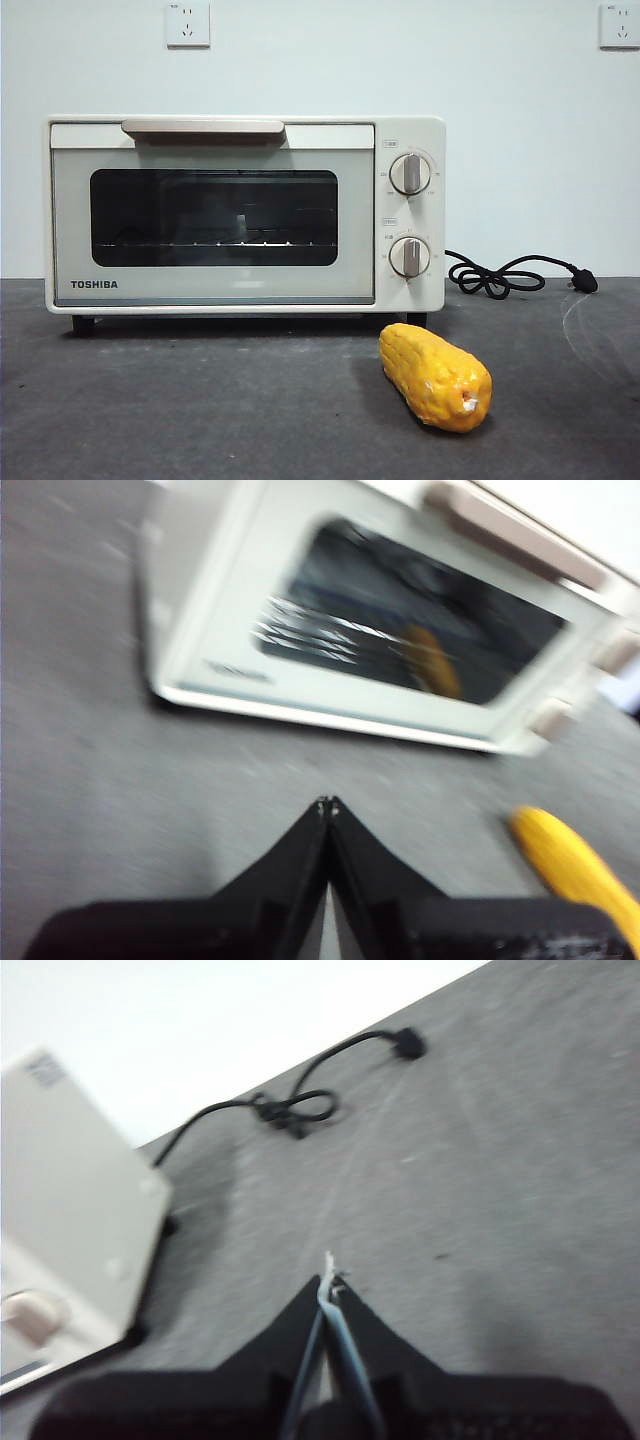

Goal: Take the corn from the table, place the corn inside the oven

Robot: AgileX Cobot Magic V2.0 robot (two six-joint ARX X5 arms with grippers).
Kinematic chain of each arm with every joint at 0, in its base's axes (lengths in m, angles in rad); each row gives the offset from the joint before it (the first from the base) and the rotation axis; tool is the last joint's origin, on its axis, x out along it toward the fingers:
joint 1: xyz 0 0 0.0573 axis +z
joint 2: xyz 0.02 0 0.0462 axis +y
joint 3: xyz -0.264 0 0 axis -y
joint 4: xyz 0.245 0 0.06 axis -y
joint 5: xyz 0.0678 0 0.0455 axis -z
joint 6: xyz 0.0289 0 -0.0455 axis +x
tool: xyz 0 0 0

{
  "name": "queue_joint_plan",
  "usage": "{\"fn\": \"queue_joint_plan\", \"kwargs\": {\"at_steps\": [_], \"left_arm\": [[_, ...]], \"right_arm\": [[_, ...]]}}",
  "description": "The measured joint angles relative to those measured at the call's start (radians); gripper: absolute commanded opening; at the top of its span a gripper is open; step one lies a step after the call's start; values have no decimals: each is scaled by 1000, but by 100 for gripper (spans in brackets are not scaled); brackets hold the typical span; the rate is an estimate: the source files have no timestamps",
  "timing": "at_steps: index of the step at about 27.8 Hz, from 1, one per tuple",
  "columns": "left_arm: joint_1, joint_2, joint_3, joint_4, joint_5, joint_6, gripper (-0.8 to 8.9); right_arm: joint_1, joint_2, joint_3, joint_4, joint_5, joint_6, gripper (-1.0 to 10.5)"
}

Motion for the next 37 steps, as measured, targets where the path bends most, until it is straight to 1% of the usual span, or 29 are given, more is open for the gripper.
{"fn": "queue_joint_plan", "kwargs": {"at_steps": [2, 4, 7, 11, 14, 16, 18, 21, 23, 24, 27, 30, 32, 34, 37], "left_arm": [[0, 21, 2, -5, 56, -20, -6], [0, 51, 15, -21, 87, -37, -6], [0, 100, 64, -37, 115, -46, -6], [0, 189, 189, -37, 154, -48, -6], [-1, 280, 314, -56, 188, -31, -6], [-6, 330, 388, -101, 205, -7, -6], [-16, 379, 458, -155, 230, 21, -6], [-42, 457, 566, -256, 256, 71, -6], [-61, 499, 624, -317, 259, 106, -6], [-75, 525, 661, -358, 259, 131, -6], [-114, 588, 747, -446, 259, 191, -6], [-161, 651, 817, -513, 259, 241, -6], [-192, 683, 846, -536, 259, 264, -6], [-230, 713, 877, -546, 249, 282, -6], [-287, 745, 917, -547, 196, 292, -6]], "right_arm": [[0, 0, 0, 43, -60, 4, -3], [0, 0, 13, 61, -108, 5, -3], [0, 6, 43, 60, -142, 5, -4], [0, 49, 114, 60, -216, 3, -8], [0, 105, 191, 60, -230, -14, -8], [0, 137, 239, 60, -265, -18, -8], [0, 173, 288, 61, -321, -19, -7], [0, 247, 369, 61, -442, -34, -7], [0, 297, 417, 60, -516, -37, -7], [0, 333, 451, 56, -566, -38, -7], [0, 426, 542, 8, -681, -41, -7], [16, 517, 628, -63, -762, -42, -7], [39, 565, 678, -128, -771, -50, -7], [78, 618, 729, -212, -772, -80, -7], [150, 688, 789, -328, -744, -143, -6]]}}
